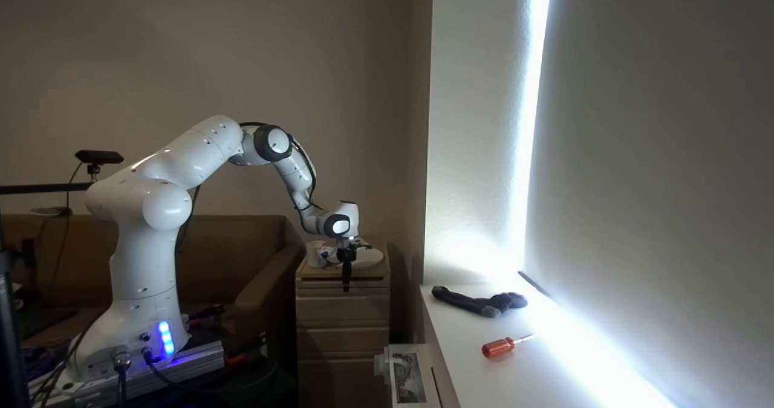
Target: Open the top flat drawer
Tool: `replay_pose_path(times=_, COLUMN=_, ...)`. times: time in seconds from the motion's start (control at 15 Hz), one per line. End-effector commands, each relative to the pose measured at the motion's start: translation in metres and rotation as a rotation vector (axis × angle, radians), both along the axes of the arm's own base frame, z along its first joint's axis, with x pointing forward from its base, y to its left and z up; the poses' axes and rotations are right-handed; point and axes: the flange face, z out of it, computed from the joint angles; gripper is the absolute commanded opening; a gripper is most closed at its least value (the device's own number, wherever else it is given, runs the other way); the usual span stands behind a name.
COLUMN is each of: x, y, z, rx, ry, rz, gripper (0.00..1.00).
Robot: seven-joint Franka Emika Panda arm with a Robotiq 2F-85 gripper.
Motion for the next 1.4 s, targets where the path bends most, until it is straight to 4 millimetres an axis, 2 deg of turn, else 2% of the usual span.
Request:
replay_pose_path(times=0.0, x=-0.019, y=-0.036, z=-0.029, rx=-0.124, ry=0.088, rz=-0.034, gripper=1.00)
replay_pose_path(times=0.33, x=-0.036, y=-0.087, z=-0.017, rx=-0.216, ry=0.194, rz=-0.070, gripper=1.00)
replay_pose_path(times=0.53, x=-0.048, y=-0.139, z=-0.025, rx=-0.320, ry=0.247, rz=-0.129, gripper=1.00)
replay_pose_path(times=0.67, x=-0.045, y=-0.156, z=-0.014, rx=-0.300, ry=0.209, rz=-0.168, gripper=1.00)
replay_pose_path(times=0.87, x=-0.041, y=-0.162, z=0.022, rx=-0.243, ry=0.132, rz=-0.172, gripper=1.00)
replay_pose_path(times=1.13, x=-0.046, y=-0.165, z=0.091, rx=-0.190, ry=0.036, rz=-0.151, gripper=1.00)
replay_pose_path(times=1.33, x=-0.054, y=-0.153, z=0.122, rx=-0.110, ry=0.019, rz=-0.015, gripper=1.00)
